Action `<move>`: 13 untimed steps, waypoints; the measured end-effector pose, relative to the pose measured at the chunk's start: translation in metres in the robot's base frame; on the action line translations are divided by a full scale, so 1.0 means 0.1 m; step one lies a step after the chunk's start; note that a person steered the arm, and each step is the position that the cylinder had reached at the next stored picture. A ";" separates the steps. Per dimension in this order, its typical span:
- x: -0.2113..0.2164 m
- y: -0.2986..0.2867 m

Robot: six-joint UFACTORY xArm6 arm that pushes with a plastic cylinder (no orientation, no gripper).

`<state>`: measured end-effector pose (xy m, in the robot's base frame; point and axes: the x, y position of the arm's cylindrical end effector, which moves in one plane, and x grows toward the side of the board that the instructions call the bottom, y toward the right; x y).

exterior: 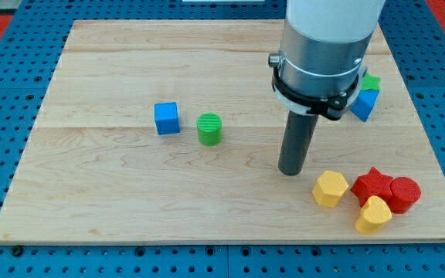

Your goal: Push the blue cube into the blue triangle

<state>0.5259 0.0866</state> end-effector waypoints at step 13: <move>-1.46 -1.99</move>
<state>0.3802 -0.1122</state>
